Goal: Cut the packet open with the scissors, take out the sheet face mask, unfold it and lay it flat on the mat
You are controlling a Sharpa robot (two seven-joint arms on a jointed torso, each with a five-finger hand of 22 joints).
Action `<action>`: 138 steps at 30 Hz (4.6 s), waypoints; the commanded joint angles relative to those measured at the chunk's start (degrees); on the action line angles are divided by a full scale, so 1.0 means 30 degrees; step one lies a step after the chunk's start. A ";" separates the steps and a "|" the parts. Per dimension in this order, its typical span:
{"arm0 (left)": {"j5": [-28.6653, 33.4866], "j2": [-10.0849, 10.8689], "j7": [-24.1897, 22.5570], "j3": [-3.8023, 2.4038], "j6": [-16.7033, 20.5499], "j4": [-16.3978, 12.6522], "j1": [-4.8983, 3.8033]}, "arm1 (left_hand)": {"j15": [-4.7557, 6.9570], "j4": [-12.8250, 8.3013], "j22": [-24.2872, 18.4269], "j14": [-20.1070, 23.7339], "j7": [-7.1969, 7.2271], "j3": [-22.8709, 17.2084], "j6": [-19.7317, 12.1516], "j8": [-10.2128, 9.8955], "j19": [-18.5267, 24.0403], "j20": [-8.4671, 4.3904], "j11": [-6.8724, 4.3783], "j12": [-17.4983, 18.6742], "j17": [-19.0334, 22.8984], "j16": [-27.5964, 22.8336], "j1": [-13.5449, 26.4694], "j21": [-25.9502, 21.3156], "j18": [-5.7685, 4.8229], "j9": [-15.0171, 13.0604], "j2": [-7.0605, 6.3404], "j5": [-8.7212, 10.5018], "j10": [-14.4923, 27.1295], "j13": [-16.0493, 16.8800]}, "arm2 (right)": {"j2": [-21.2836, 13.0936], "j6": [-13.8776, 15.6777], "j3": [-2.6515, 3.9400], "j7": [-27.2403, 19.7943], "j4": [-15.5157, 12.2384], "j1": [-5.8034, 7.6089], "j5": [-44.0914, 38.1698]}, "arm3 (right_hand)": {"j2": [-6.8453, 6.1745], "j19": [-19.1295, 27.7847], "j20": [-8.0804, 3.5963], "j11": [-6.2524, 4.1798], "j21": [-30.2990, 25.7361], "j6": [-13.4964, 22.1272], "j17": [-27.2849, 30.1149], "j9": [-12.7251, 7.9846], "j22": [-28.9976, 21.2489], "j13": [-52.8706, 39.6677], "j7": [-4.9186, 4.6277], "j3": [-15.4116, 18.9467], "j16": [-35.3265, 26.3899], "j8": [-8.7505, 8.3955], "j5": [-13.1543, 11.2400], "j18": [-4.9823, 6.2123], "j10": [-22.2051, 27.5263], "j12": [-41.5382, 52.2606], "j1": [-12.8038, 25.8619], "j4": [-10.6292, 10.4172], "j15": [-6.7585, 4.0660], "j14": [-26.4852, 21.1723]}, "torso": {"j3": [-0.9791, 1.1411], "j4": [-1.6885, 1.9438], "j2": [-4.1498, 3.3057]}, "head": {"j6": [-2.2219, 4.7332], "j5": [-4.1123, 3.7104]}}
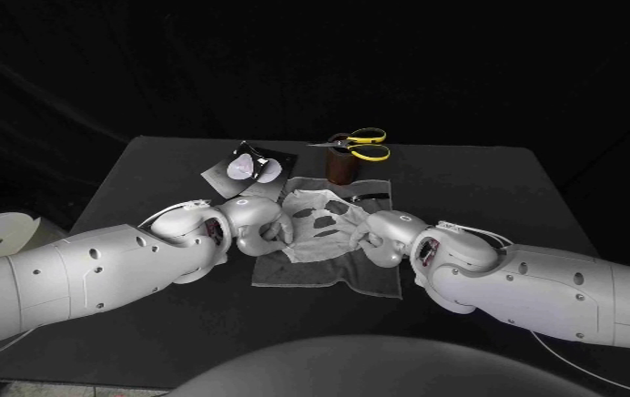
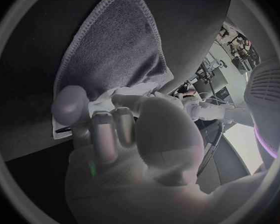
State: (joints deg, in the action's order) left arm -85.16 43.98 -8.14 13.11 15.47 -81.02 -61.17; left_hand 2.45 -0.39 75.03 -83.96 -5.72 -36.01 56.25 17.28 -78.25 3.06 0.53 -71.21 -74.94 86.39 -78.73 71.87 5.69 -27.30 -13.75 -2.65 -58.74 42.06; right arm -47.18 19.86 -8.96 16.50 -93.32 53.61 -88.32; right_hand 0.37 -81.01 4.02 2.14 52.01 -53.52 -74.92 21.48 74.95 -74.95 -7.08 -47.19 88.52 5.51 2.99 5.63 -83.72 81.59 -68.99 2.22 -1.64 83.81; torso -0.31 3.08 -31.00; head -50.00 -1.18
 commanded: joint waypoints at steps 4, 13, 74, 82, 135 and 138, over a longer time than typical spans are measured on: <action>-0.0961 -0.0289 0.0010 -0.0016 -0.0617 0.0271 0.0132 | 0.0122 -0.0036 0.0617 -0.0778 0.0155 0.0247 0.0127 0.0011 -0.0230 -0.0009 -0.0042 -0.0381 -0.2267 0.0171 -0.0170 0.0231 -0.0350 0.0041 -0.0162 -0.0034 -0.0314 0.0614 | 0.0004 -0.1125 -0.0160 0.0970 0.0273 -0.0176 0.0026 | -0.0083 0.0038 -0.0045 0.0053 -0.0009 0.0027 -0.4430 -0.0040 0.2303 -0.2894 -0.0112 -0.0050 0.0070 -0.0066 -0.0074 0.0139 -0.0894 -0.0067 0.0205 0.0007 -0.0063 0.1898 | -0.0014 0.0005 -0.0013 | 0.0000 -0.0079; -0.0971 -0.0432 -0.0137 -0.0023 -0.0713 0.0395 0.0173 | 0.0164 -0.0152 0.0733 -0.0842 0.0190 0.0287 0.0193 -0.0009 -0.0308 -0.0047 -0.0088 -0.0681 -0.2415 0.0236 -0.0429 0.0384 -0.0380 0.0105 -0.0053 -0.0037 -0.0557 0.1133 | 0.0018 -0.1180 -0.0160 0.0983 0.0274 -0.0175 0.0044 | -0.0085 0.0038 -0.0045 0.0054 -0.0010 0.0028 -0.4431 -0.0040 0.2303 -0.2894 -0.0113 -0.0049 0.0070 -0.0066 -0.0074 0.0139 -0.0894 -0.0067 0.0208 0.0008 -0.0062 0.1898 | -0.0006 0.0021 0.0014 | 0.0000 -0.0099; -0.1888 -0.0803 0.1362 -0.0042 -0.1778 0.0482 0.0173 | 0.0066 0.0264 0.1380 -0.1328 0.0059 0.0283 0.1501 -0.0159 -0.0735 0.0019 0.0026 -0.1294 -0.3497 0.0651 -0.0612 0.1255 -0.0561 0.0847 0.0998 -0.0038 -0.1551 0.2830 | 0.0065 -0.1374 -0.0160 0.1031 0.0302 -0.0174 0.0110 | -0.0094 0.0038 -0.0021 0.0094 0.0022 -0.0104 -0.4441 -0.0025 0.2304 -0.2923 -0.0144 -0.0055 0.0076 -0.0001 -0.0073 0.0131 -0.0911 -0.0031 0.0345 0.0022 -0.0029 0.1901 | 0.0006 0.0033 0.0014 | 0.0000 -0.0196; -0.1616 -0.0739 0.0457 -0.0042 -0.0302 0.0337 0.0173 | 0.0218 0.0308 0.1670 -0.1519 0.0219 -0.0406 0.2028 0.0276 -0.0993 -0.0104 -0.0152 -0.2331 -0.3909 0.0806 -0.0578 0.1653 -0.0654 0.0740 0.1488 -0.0044 -0.3428 0.5465 | 0.0079 -0.1376 -0.0160 0.1058 0.0355 -0.0174 0.0114 | -0.0092 0.0053 -0.0016 0.0102 -0.0030 -0.0151 -0.4419 -0.0017 0.2292 -0.2898 -0.0151 -0.0059 0.0060 0.0023 -0.0073 0.0139 -0.0897 -0.0065 0.0365 0.0031 -0.0021 0.1894 | -0.0005 0.0019 0.0004 | 0.0000 -0.0169; 0.0055 0.1445 0.0211 -0.0032 -0.1143 -0.0445 0.0189 | 0.0255 0.0430 0.1648 -0.1430 0.0179 -0.1546 0.1157 0.0529 -0.0927 -0.0185 -0.0156 -0.1518 -0.3719 0.0724 0.0104 0.1624 -0.0637 0.0336 0.1316 -0.0042 -0.2137 0.3975 | -0.0035 -0.1498 -0.0160 0.1139 0.0441 -0.0174 0.0117 | -0.0118 0.0072 -0.0001 0.0112 -0.0079 -0.0176 -0.4380 -0.0017 0.2278 -0.2850 -0.0156 -0.0052 0.0031 0.0037 -0.0076 0.0146 -0.0867 -0.0134 0.0432 0.0058 -0.0006 0.1883 | -0.0003 0.0023 0.0000 | 0.0000 -0.0199; 0.0419 0.1465 -0.0122 -0.0033 -0.1030 -0.0393 0.0188 | 0.0138 0.0367 0.1483 -0.1321 0.0036 -0.1668 0.0159 0.0076 -0.0749 -0.0116 -0.0015 -0.0040 -0.3510 0.0637 0.0217 0.1394 -0.0582 0.0473 0.1017 -0.0036 -0.0067 0.1291 | -0.0045 -0.1514 -0.0160 0.1146 0.0449 -0.0174 0.0117 | -0.0121 0.0076 0.0001 0.0111 -0.0089 -0.0171 -0.4377 -0.0018 0.2276 -0.2847 -0.0154 -0.0051 0.0029 0.0034 -0.0076 0.0148 -0.0864 -0.0139 0.0437 0.0061 -0.0006 0.1882 | 0.0005 0.0021 0.0004 | 0.0000 -0.0214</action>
State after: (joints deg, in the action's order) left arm -85.06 48.30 -7.73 12.99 11.05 -82.42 -60.65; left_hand 2.85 0.89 74.95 -83.93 -5.47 -40.97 57.23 17.93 -80.85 2.85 0.52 -71.84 -74.94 88.54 -77.85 76.18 4.79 -26.24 -10.08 -2.68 -59.63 46.84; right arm -47.02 19.35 -8.84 16.67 -93.00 53.73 -88.21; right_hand 0.21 -81.01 4.02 2.34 52.01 -54.19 -74.94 21.49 74.94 -74.93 -7.20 -47.18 88.47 6.00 3.00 5.63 -83.91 81.48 -68.23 2.21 -1.64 83.81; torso -0.31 3.14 -30.98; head -50.00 -1.76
